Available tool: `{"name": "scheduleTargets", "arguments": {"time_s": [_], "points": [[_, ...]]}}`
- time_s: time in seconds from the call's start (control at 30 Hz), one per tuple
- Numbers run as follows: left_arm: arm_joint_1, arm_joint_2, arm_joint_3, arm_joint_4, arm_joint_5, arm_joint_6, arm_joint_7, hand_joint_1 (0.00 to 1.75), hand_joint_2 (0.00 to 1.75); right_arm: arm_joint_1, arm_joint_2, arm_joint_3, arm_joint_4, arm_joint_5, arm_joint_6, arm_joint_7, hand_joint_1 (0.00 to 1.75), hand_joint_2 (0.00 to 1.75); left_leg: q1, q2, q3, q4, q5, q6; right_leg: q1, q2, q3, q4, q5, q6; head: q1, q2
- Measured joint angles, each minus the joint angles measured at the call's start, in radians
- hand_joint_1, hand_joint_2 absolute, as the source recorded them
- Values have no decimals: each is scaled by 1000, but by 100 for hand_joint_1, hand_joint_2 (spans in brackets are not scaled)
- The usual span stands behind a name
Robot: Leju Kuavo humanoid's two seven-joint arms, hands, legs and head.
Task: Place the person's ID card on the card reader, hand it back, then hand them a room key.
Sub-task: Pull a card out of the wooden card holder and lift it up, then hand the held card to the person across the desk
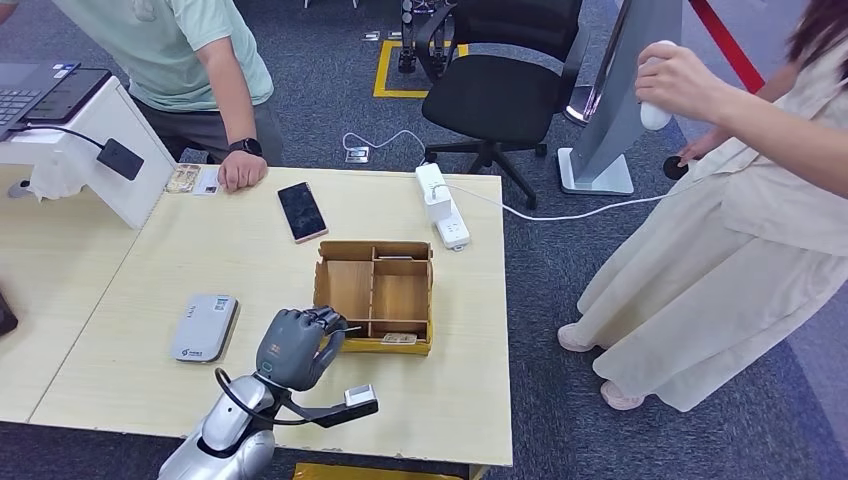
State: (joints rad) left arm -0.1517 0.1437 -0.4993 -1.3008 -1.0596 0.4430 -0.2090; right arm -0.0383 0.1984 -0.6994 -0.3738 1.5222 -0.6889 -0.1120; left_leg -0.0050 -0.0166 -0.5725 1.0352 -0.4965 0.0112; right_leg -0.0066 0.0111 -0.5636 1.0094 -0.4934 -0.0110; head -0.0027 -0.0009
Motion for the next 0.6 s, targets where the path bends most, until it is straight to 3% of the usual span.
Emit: {"name": "scheduleTargets", "arguments": {"time_s": [0.6], "points": [[-111, 31, 54, -100, 57, 21, 0, 175, 175, 1, 0, 12, 0, 11, 0, 8, 0, 0, 0, 0, 0, 0, 0, -1, 0, 0, 0, 0, 0, 0, 0, 0]]}}
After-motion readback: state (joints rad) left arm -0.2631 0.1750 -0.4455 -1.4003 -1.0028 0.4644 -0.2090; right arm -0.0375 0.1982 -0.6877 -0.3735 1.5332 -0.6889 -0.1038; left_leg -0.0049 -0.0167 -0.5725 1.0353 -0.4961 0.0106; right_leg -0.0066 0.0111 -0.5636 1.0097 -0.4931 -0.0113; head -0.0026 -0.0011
